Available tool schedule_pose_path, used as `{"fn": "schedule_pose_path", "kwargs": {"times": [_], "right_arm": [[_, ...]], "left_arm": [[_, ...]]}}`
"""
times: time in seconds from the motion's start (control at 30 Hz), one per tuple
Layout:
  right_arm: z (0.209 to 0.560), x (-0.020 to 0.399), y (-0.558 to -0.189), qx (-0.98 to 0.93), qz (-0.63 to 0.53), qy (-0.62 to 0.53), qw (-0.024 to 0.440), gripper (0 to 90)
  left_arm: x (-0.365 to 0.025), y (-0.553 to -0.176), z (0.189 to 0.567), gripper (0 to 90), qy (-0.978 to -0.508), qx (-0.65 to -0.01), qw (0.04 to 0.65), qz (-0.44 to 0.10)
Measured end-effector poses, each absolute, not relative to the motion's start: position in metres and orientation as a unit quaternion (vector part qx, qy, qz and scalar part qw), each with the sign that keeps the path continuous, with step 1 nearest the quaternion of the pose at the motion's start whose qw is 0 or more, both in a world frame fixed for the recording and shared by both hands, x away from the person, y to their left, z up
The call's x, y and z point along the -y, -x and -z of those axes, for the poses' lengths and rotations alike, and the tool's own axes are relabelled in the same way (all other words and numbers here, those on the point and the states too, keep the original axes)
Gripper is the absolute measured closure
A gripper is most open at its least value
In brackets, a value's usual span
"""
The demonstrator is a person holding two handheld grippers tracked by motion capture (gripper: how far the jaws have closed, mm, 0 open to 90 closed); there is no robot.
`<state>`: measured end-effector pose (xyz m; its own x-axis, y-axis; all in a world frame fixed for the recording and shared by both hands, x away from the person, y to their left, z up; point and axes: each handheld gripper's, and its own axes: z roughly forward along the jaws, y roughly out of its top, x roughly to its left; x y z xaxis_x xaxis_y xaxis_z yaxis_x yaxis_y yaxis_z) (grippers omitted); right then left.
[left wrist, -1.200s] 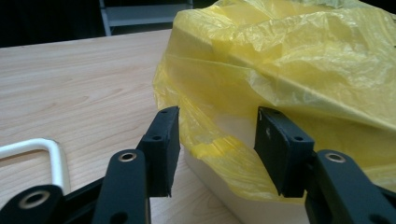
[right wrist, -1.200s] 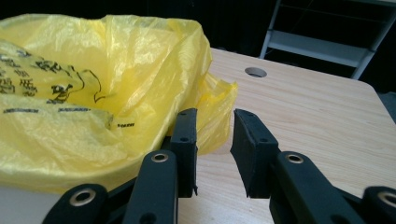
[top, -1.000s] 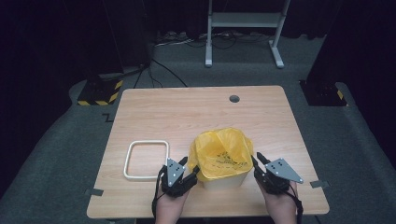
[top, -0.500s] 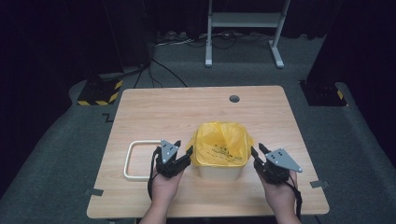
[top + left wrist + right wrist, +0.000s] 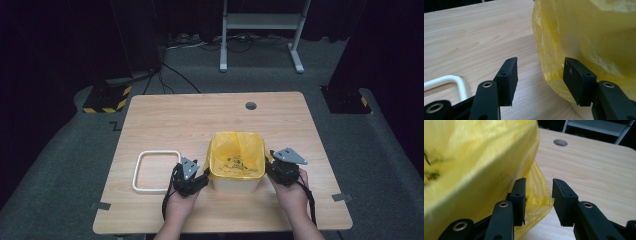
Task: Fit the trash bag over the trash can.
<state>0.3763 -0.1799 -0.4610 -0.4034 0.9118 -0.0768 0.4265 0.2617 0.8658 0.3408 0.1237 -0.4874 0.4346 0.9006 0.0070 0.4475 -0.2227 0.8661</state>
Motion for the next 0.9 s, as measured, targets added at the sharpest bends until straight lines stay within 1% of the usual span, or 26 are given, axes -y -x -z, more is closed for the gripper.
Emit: {"fn": "schedule_pose_path", "kwargs": {"times": [0.07, 0.17, 0.3, 0.43, 0.57, 0.7, 0.9], "right_arm": [[0.467, 0.18, -0.375, -0.739, -0.395, -0.456, 0.301, 64.1], [0.473, 0.181, -0.374, -0.741, -0.391, -0.456, 0.301, 64.1], [0.472, 0.18, -0.369, -0.738, -0.397, -0.454, 0.303, 63.8], [0.478, 0.181, -0.37, -0.739, -0.393, -0.455, 0.304, 63.8], [0.494, 0.185, -0.377, -0.749, -0.372, -0.468, 0.287, 63.6], [0.501, 0.185, -0.378, -0.754, -0.366, -0.468, 0.281, 63.7], [0.515, 0.181, -0.376, -0.767, -0.347, -0.469, 0.267, 64.1]], "left_arm": [[-0.123, -0.339, 0.488, 45.4, -0.735, -0.456, 0.423, -0.27], [-0.119, -0.335, 0.489, 45.9, -0.746, -0.436, 0.416, -0.283], [-0.116, -0.339, 0.502, 46.8, -0.765, -0.432, 0.392, -0.273], [-0.115, -0.339, 0.507, 46.8, -0.764, -0.439, 0.391, -0.267], [-0.114, -0.335, 0.502, 46.1, -0.765, -0.426, 0.397, -0.274], [-0.112, -0.339, 0.508, 46.6, -0.768, -0.431, 0.396, -0.261], [-0.107, -0.344, 0.52, 47.9, -0.791, -0.427, 0.358, -0.254]]}}
